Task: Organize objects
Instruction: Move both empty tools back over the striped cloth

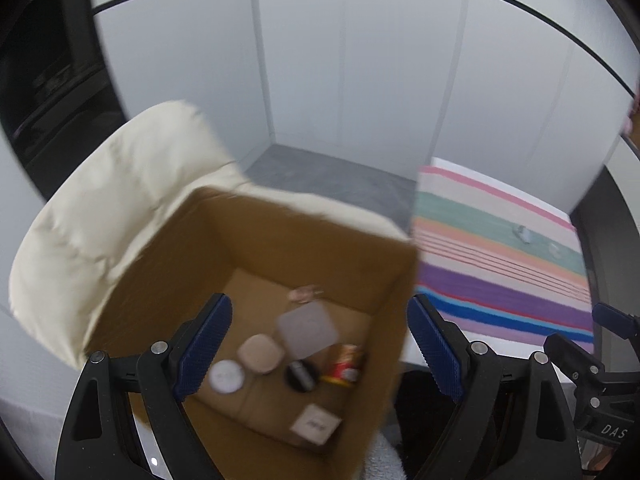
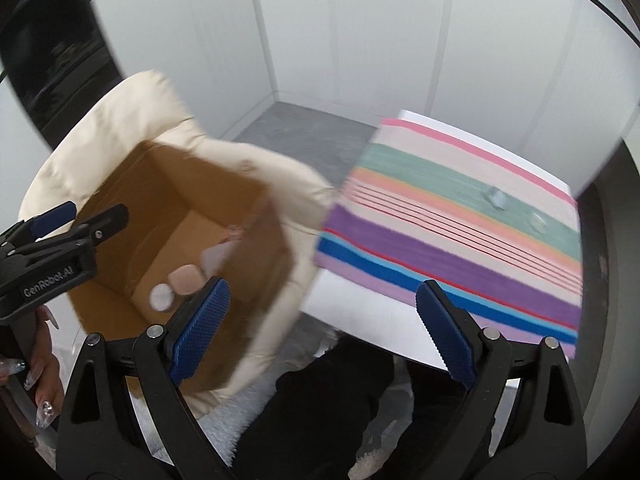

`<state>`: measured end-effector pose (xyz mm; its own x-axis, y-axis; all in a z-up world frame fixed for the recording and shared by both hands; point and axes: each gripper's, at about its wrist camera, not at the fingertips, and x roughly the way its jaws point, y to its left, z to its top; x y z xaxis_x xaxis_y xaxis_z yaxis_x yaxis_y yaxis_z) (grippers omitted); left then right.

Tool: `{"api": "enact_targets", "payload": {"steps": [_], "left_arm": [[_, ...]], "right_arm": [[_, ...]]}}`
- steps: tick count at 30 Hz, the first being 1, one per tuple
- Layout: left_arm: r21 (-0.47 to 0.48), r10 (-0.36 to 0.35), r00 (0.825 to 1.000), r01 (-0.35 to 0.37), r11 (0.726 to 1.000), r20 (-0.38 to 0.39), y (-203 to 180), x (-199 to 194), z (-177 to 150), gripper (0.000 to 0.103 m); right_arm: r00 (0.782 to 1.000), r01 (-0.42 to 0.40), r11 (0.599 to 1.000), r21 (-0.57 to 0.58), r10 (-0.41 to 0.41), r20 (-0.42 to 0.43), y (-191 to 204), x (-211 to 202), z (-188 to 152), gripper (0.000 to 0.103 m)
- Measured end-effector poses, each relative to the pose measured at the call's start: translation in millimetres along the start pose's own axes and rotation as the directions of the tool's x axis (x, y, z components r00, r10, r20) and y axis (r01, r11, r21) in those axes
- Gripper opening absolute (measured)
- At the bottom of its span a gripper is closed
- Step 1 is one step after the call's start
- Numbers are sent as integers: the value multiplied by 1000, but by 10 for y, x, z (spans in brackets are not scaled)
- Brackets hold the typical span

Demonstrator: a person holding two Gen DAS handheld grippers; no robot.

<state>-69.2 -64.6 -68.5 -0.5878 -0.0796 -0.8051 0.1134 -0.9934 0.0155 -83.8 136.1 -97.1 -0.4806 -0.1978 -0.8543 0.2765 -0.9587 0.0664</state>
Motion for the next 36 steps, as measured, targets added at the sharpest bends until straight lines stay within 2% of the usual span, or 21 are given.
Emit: {"api": "enact_targets", "payload": {"steps": [5,12,17,20,25,32,36], "left_arm": [[103,-66,998,65,993,-1,-602,29,87,90],[209,-156,988,155,965,-15,-1371,32,148,90],[235,-226,974,222,946,-11,-1772,-7,175,90],[279,-229,973,222,934,-10,-2018,-19,173,90],[314,-257,965,261,913,-55,-2403,89,196,90],[365,-273,961,273,890,-53,-2855,465,421,90],[361,-228,973,226,905,-38,-3085,934,580,90]], "right_arm": [[997,80,992,101,-80,-2,-627,-155,-147,96],[987,160,958,239,-160,-17,-1413,-355,-401,96],[978,204,924,323,-204,-35,-1946,-460,-595,96],[973,226,905,360,-225,-46,-2203,-475,-683,96],[968,247,885,394,-240,-68,-2516,-424,-754,96],[963,269,875,403,-258,-83,-2876,-145,-632,96],[963,268,880,393,-250,-97,-3133,150,-476,96]]}}
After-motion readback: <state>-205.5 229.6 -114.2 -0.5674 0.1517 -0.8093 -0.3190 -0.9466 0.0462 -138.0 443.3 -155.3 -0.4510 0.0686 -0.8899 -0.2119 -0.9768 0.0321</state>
